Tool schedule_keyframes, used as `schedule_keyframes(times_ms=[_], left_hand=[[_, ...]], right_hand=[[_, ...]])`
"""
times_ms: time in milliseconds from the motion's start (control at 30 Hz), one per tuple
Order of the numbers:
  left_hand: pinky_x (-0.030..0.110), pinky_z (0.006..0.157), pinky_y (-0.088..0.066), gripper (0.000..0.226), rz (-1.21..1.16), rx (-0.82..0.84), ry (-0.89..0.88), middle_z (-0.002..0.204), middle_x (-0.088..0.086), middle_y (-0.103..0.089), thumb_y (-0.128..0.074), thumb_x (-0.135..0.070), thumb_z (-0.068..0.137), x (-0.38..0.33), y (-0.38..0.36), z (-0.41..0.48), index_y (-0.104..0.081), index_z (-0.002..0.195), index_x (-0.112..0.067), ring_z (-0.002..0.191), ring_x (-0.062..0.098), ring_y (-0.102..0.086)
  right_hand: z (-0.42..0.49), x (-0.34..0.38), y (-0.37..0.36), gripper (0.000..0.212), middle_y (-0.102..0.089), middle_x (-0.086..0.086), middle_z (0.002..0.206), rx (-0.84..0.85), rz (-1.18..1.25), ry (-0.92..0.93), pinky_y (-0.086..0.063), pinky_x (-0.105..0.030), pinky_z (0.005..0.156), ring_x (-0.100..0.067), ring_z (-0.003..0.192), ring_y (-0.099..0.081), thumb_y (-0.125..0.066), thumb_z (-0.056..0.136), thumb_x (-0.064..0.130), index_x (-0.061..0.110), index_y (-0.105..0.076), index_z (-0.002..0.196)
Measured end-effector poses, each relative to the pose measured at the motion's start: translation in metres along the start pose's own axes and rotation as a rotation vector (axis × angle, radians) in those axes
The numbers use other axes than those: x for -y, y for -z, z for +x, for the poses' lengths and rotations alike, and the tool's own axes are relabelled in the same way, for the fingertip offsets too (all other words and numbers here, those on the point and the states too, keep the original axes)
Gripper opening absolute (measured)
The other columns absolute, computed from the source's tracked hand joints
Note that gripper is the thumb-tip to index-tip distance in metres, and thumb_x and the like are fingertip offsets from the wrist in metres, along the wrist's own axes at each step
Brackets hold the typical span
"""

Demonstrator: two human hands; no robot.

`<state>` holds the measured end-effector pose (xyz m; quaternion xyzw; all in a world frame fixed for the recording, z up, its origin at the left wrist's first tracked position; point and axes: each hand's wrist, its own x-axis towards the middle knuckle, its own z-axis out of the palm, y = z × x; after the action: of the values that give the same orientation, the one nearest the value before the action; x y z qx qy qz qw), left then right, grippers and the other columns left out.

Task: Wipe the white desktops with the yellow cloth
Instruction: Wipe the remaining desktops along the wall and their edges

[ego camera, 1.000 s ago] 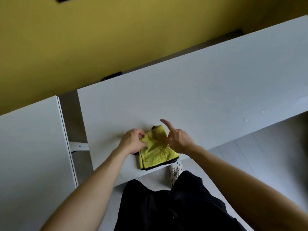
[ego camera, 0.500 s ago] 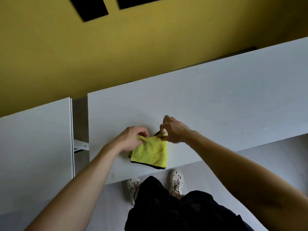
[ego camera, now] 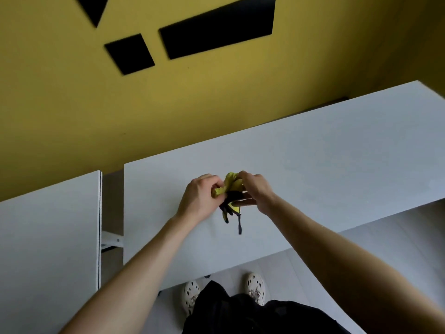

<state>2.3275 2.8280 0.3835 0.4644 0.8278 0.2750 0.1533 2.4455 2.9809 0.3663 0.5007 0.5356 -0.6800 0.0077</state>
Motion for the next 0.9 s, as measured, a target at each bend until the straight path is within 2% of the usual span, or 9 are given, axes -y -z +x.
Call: schedule_keyframes(times_ms=[67,167,267,400,567,667,733,833,900], left_hand=[[0.036,0.075,-0.056,0.014,-0.030,0.031,0.005,0.091,-0.011,-0.069,-0.085,-0.024,0.085,0.001,-0.014,-0.010,-0.073,0.093,-0.025,0.081,0.015,-0.066],[0.035,0.076,-0.054,0.014,-0.047,0.012,0.055,0.098,-0.009,-0.070,-0.079,-0.026,0.095,0.020,-0.017,-0.014,-0.069,0.104,-0.021,0.083,0.020,-0.066],[0.037,0.076,-0.047,0.016,-0.009,-0.043,0.145,0.100,-0.002,-0.069,-0.065,-0.027,0.107,0.043,-0.003,-0.011,-0.059,0.117,-0.016,0.089,0.031,-0.066],[0.039,0.070,-0.041,0.016,0.024,-0.147,0.099,0.098,0.005,-0.069,-0.054,-0.027,0.112,0.046,0.009,0.002,-0.053,0.121,-0.014,0.086,0.036,-0.063],[0.049,0.075,-0.051,0.016,0.076,-0.199,0.088,0.112,0.017,-0.069,-0.047,-0.026,0.115,0.036,0.008,0.008,-0.049,0.122,-0.012,0.094,0.047,-0.065],[0.049,0.075,-0.052,0.011,0.158,-0.166,0.068,0.111,0.013,-0.067,-0.049,-0.027,0.114,0.033,0.002,0.011,-0.046,0.117,-0.017,0.094,0.046,-0.064],[0.046,0.072,-0.053,0.010,0.094,-0.126,0.074,0.102,0.009,-0.068,-0.055,-0.027,0.111,0.023,-0.005,0.012,-0.048,0.114,-0.019,0.090,0.042,-0.068],[0.045,0.068,-0.062,0.023,-0.100,-0.042,0.117,0.104,0.000,-0.070,-0.067,-0.035,0.104,0.006,-0.015,0.010,-0.046,0.113,-0.032,0.078,0.030,-0.076],[0.042,0.075,-0.062,0.036,-0.175,0.051,0.116,0.115,-0.008,-0.073,-0.073,-0.026,0.099,0.004,-0.023,0.006,-0.043,0.117,-0.032,0.084,0.016,-0.078]], right_hand=[[0.000,-0.010,0.000,0.046,-0.080,-0.009,0.092,0.013,-0.033,-0.006,-0.068,-0.037,0.073,-0.025,0.081,-0.080,-0.078,0.091,0.047,0.002,-0.078,0.102],[0.004,-0.027,0.016,0.029,-0.067,0.000,0.078,-0.057,-0.389,0.179,-0.051,-0.030,0.065,-0.019,0.077,-0.063,-0.077,0.094,0.038,0.011,-0.074,0.082],[-0.003,-0.029,0.044,0.019,-0.066,0.002,0.077,-0.114,-0.437,0.354,-0.046,-0.031,0.063,-0.020,0.076,-0.062,-0.070,0.099,0.034,0.019,-0.071,0.087],[-0.004,-0.024,0.051,0.019,-0.070,0.000,0.083,-0.139,-0.496,0.557,-0.051,-0.036,0.068,-0.023,0.079,-0.066,-0.068,0.105,0.039,0.023,-0.068,0.093],[0.002,-0.015,0.041,0.024,-0.068,-0.001,0.086,-0.264,-0.579,0.558,-0.042,-0.035,0.063,-0.022,0.079,-0.061,-0.063,0.107,0.045,0.023,-0.064,0.099],[0.001,-0.011,0.030,0.027,-0.068,-0.004,0.073,-0.295,-0.671,0.378,-0.049,-0.037,0.061,-0.029,0.071,-0.068,-0.054,0.108,0.038,0.014,-0.061,0.098],[-0.001,-0.012,0.017,0.028,-0.073,-0.006,0.062,-0.230,-0.578,0.309,-0.054,-0.035,0.059,-0.024,0.058,-0.074,-0.046,0.108,0.035,0.012,-0.058,0.100],[-0.006,-0.012,0.001,0.040,-0.080,-0.006,0.075,-0.101,-0.271,0.260,-0.066,-0.043,0.077,-0.022,0.063,-0.079,-0.053,0.107,0.051,0.011,-0.060,0.109],[-0.005,-0.016,-0.002,0.062,-0.081,-0.001,0.087,-0.079,-0.240,0.252,-0.067,-0.045,0.081,-0.021,0.074,-0.081,-0.068,0.089,0.075,0.016,-0.061,0.106]])
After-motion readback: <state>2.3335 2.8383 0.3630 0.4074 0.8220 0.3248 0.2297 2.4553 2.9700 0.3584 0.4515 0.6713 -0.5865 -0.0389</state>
